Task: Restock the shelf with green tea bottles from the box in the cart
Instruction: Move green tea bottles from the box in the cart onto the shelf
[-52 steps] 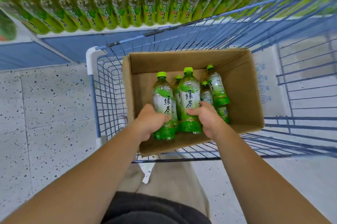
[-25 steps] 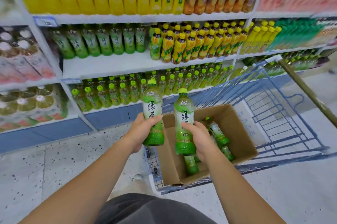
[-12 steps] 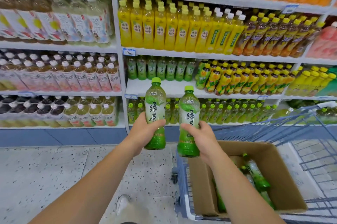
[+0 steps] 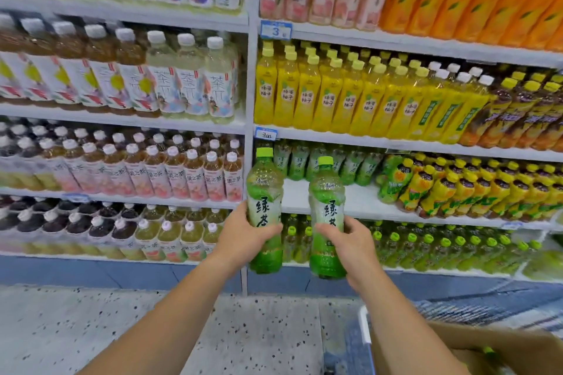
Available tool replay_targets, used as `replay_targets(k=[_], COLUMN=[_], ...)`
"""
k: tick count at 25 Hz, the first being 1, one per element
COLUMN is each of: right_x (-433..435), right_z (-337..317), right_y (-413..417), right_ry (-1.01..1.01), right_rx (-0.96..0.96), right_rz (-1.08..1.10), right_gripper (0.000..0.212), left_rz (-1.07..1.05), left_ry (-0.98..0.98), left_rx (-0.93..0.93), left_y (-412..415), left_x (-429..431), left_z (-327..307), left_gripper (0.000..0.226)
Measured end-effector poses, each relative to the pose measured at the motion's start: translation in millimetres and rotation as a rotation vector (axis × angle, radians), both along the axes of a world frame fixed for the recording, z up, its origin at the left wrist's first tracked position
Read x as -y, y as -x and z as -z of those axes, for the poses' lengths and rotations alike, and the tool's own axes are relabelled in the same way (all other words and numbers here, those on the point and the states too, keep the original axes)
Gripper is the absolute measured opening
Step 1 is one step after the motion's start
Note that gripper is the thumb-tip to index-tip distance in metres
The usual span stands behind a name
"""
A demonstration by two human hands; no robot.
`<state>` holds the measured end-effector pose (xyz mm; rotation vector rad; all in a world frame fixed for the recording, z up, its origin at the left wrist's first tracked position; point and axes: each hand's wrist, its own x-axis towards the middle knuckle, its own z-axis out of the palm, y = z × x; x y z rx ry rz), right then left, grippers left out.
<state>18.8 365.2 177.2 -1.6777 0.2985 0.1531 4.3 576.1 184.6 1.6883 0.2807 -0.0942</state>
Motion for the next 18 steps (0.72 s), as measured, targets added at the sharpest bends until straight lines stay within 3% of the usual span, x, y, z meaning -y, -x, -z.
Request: replay_targets(k=[10, 18], right_x=[-42.0, -56.8], right_z=[117.8, 203.9], right_y=[-150.6, -257.4], right_ry=[0.135, 0.117], right_rx=[0.164, 0.362], right_rz=[0.000, 0.002], right_gripper=[0.009, 0.013], left_rz=[-0.054, -0.134], left_ry=[-0.182, -0.202], left_rx=[0.155, 0.426], left_y=[-126.9, -227.6], left_x=[-25.3, -29.0], left_z=[114.3, 214.7], left_gripper=[0.029, 0.040])
